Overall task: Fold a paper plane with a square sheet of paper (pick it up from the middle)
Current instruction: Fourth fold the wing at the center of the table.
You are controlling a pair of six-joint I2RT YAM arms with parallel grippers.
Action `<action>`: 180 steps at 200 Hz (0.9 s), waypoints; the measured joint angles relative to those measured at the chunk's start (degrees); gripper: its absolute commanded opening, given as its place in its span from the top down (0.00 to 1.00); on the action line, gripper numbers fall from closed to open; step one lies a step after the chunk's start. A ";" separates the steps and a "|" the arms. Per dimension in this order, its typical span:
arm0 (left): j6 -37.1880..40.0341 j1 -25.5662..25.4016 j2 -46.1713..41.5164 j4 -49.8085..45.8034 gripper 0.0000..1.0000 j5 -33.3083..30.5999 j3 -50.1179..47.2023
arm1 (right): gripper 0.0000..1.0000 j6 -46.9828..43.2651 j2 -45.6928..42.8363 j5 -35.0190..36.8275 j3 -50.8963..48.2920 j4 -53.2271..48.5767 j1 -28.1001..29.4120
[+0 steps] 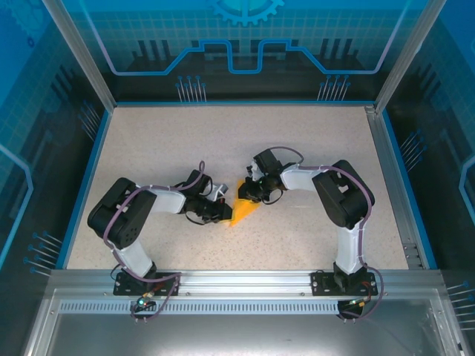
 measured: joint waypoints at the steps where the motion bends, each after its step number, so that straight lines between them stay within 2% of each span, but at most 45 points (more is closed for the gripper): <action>1: 0.11 0.00 0.00 -0.02 0.88 0.00 0.02 | 0.83 0.00 0.00 0.00 0.00 0.00 0.02; 60: 0.55 -0.20 -3.08 -5.35 0.75 0.48 0.20 | 0.84 -0.59 0.00 0.46 0.00 -0.04 0.20; 111: -1.03 -0.33 -10.60 -9.38 0.77 -2.08 2.73 | 0.84 -0.59 0.00 0.46 -0.02 -0.02 0.20; 180: -4.04 -0.72 -6.80 -6.08 0.78 -1.86 5.44 | 0.84 -0.57 0.00 0.33 -0.13 0.22 0.20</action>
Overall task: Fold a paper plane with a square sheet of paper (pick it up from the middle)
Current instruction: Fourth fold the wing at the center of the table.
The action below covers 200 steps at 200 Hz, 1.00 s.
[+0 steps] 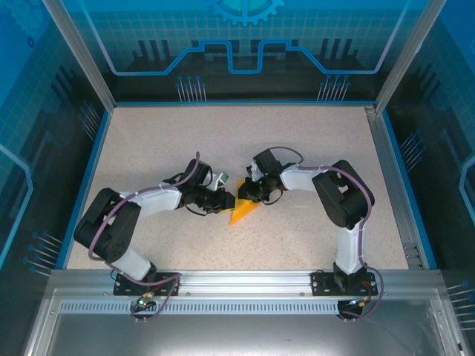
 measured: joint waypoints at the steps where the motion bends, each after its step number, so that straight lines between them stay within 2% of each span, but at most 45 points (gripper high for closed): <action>1: -0.02 -0.02 0.15 0.04 0.78 0.02 0.02 | 0.84 0.00 0.00 0.00 0.00 0.00 0.00; 47: -0.20 -2.08 5.68 1.42 0.79 1.38 0.81 | 0.84 0.00 0.00 -0.02 -0.04 0.07 0.00; 200: 0.46 -1.95 7.69 3.76 0.82 2.73 -3.50 | 0.83 0.02 0.00 -0.04 -0.17 0.26 0.00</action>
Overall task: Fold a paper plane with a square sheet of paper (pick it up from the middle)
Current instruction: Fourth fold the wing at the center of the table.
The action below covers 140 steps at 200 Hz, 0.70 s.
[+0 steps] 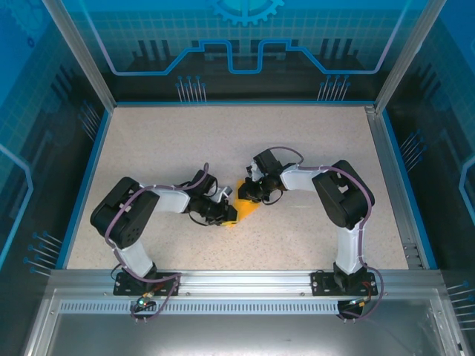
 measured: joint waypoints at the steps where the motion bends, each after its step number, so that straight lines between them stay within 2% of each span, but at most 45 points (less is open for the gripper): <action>1: 0.07 0.00 -0.02 0.02 0.82 0.00 -0.02 | 0.83 0.00 0.00 0.00 0.00 0.00 0.00; 41: -0.07 -0.02 -4.26 -4.55 0.81 -0.50 -1.68 | 0.83 0.00 0.00 -0.02 -0.11 0.15 0.00; 74: -1.57 -0.04 -8.07 -4.63 0.79 -2.36 -0.44 | 0.84 0.00 0.00 -0.02 -0.13 0.17 0.00; 140: -4.74 -0.39 -2.49 0.24 0.76 -6.10 5.81 | 0.84 0.00 0.00 0.00 -0.13 0.20 0.00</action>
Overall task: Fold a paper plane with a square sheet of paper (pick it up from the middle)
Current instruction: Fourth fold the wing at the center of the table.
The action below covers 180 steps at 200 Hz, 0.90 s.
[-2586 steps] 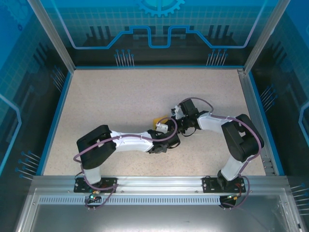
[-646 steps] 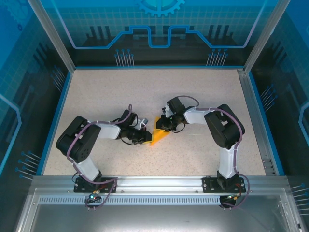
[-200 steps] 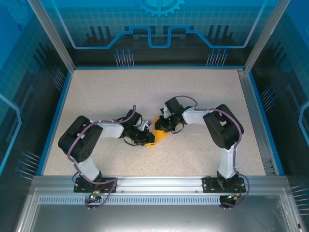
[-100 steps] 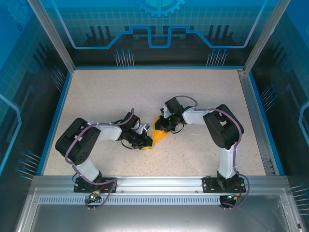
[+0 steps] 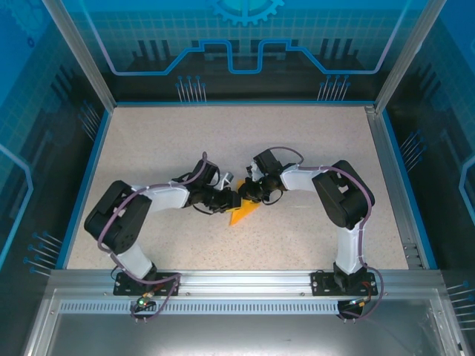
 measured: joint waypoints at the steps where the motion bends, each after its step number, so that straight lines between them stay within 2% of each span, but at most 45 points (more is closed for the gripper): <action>1: -0.02 0.00 0.20 0.04 0.76 -0.02 0.04 | 0.84 0.00 0.00 0.00 0.00 0.00 0.00; 38: 0.02 -0.70 4.46 0.04 0.77 -0.44 0.57 | 0.84 0.00 0.00 0.00 0.00 0.00 0.00; 83: 1.70 -0.92 5.07 -1.57 0.79 -0.81 0.17 | 0.83 0.00 0.00 0.00 0.00 0.00 0.00; 180: 6.23 -1.09 -1.70 -12.66 0.79 -3.58 -2.62 | 0.83 0.00 0.00 0.00 0.00 0.00 0.00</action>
